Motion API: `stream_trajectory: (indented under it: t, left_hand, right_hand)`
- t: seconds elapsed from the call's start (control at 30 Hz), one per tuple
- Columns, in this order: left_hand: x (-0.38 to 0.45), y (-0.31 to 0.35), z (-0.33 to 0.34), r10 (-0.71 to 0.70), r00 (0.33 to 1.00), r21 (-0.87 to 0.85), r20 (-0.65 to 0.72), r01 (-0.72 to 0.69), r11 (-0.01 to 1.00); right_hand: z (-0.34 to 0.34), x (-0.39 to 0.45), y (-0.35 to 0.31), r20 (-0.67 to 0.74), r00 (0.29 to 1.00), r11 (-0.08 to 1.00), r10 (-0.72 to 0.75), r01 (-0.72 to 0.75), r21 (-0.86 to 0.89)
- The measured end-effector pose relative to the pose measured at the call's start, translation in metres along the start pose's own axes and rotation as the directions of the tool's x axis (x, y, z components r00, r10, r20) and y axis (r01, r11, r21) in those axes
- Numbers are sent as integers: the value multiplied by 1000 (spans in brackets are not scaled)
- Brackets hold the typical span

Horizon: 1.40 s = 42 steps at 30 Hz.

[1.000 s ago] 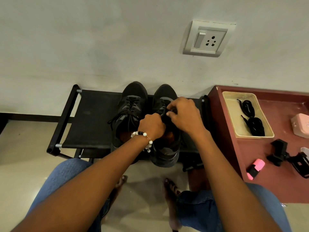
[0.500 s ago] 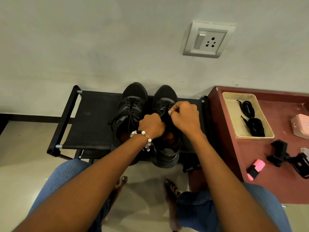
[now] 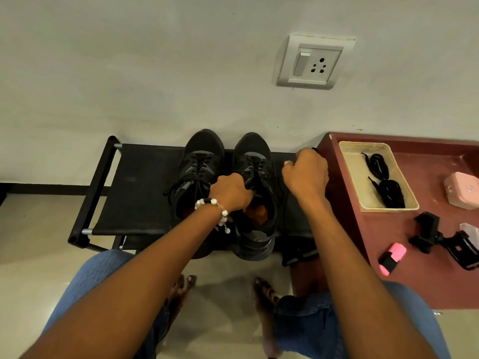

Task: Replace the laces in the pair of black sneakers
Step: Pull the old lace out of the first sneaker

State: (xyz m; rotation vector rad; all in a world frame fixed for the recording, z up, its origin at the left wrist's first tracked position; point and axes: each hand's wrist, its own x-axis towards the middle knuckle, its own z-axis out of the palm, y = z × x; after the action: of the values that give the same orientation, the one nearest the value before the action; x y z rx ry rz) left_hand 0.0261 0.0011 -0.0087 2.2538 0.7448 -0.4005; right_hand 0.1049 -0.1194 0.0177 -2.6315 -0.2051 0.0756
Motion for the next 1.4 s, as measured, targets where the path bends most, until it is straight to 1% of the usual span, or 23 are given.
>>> stream_trajectory:
  t: [0.07,0.13,0.17,0.2,0.23,0.27,0.3,0.33,0.37,0.43,0.5,0.63,0.73,0.87,1.0,1.17,1.23,1.27,1.3,1.33,1.37,1.4]
  left_hand:
    - [0,0,-14,-6,1000,-2,23,6,1000]
    - [-1,0,-28,8,1000,30,-17,-7,1000]
    - [-2,0,-32,35,997,-3,-71,-36,999]
    - [-2,1,-34,73,985,-58,-155,-83,995]
    - [-2,2,-34,124,956,-101,-266,-156,983]
    - [0,2,-33,178,912,-111,-369,-233,966]
    - [2,4,-31,229,874,-102,-429,-299,949]
    - [4,4,-28,282,852,-82,-441,-351,933]
    - [7,5,-26,335,848,-57,-411,-390,919]
    - [15,4,-16,419,858,47,-297,-425,904]
    - [18,5,-9,450,861,154,-238,-423,893]
    - [21,6,0,450,853,276,-265,-380,883]
    - [23,10,8,407,854,299,-325,-315,901]
    - [25,16,22,379,827,350,-415,-240,905]
    - [27,19,23,371,795,340,-480,-221,914]
    - [26,17,22,419,736,373,-533,-240,896]
    - [26,16,21,398,723,331,-565,-243,912]
    - [26,14,20,358,732,283,-580,-231,931]
    - [27,12,18,281,757,192,-589,-207,959]
    - [30,10,14,173,796,47,-580,-180,983]
    - [33,8,10,53,836,-137,-546,-151,979]
    - [35,6,6,-53,869,-324,-491,-126,938]
  right_hand:
    - [-1,1,-4,86,992,995,-89,92,-37]
    - [-3,0,-7,275,955,993,-109,118,-14]
    - [-3,-4,-9,369,925,994,-94,109,-18]
    - [-2,-8,-11,437,896,993,-81,111,-43]
    - [0,-13,-12,472,878,987,-77,133,-86]
    - [3,-18,-13,475,876,976,-85,169,-138]
    - [6,-23,-13,455,885,962,-97,201,-186]
    - [10,-25,-12,433,896,953,-102,213,-217]
    - [12,-26,-10,423,901,950,-93,207,-232]
    - [16,-26,-7,444,894,959,-60,175,-222]
    - [16,-23,-4,492,870,976,-34,135,-171]
    - [14,-15,0,554,832,995,-25,72,-63]
    - [14,-12,2,562,827,1000,-6,2,8]
    - [13,-11,3,571,821,1000,2,-18,22]
    - [14,-10,5,570,821,999,-3,-25,40]
    - [15,-11,5,581,814,999,-9,-13,34]
    - [16,-12,5,586,810,999,-4,-19,33]
    - [17,-12,5,586,811,999,-3,-22,34]
    - [17,-11,5,586,810,999,-1,-21,32]
    - [18,-11,6,587,810,999,0,-19,27]
    - [18,-12,7,590,808,1000,2,-19,22]
    - [19,-12,7,593,805,1000,4,-19,19]
